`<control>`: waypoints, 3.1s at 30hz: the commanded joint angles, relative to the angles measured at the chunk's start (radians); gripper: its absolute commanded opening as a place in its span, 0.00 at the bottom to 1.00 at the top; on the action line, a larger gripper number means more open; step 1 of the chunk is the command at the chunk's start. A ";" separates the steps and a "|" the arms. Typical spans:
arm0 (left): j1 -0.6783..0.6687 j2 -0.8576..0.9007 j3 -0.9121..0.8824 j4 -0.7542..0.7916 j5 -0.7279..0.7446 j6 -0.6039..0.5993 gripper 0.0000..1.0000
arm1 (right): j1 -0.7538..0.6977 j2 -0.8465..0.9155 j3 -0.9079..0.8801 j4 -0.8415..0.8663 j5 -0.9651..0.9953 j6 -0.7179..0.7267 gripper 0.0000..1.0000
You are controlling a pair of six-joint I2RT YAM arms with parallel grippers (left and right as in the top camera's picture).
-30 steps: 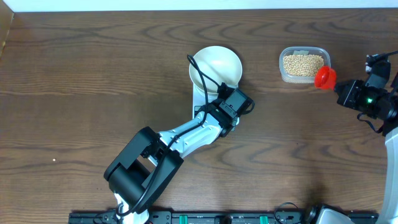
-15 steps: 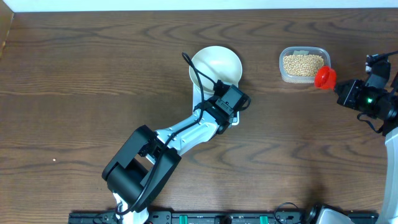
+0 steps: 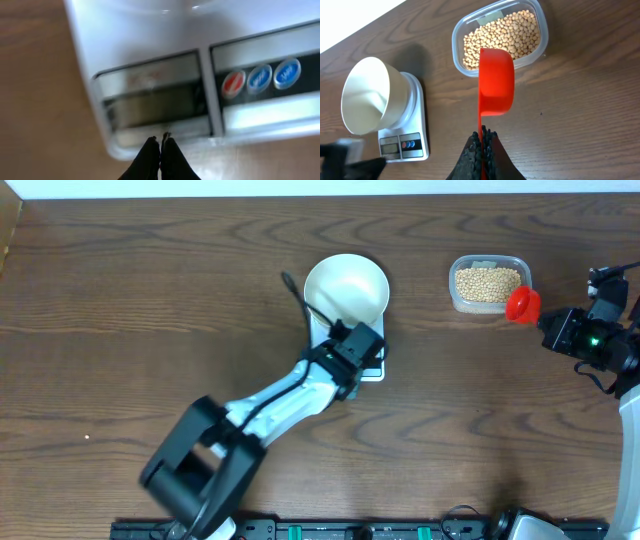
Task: Scoop item into bowl and weigh 50g on scale
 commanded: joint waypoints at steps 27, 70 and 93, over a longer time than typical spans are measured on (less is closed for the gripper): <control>0.675 -0.489 0.005 0.210 0.000 0.013 0.07 | 0.005 0.005 0.017 0.261 0.005 0.012 0.01; 0.140 -0.126 0.005 0.088 0.169 -0.056 0.07 | 0.005 0.045 0.017 0.249 0.039 0.026 0.01; 0.040 0.035 0.005 0.189 0.169 -0.020 0.07 | 0.005 0.045 0.017 0.241 0.039 0.026 0.01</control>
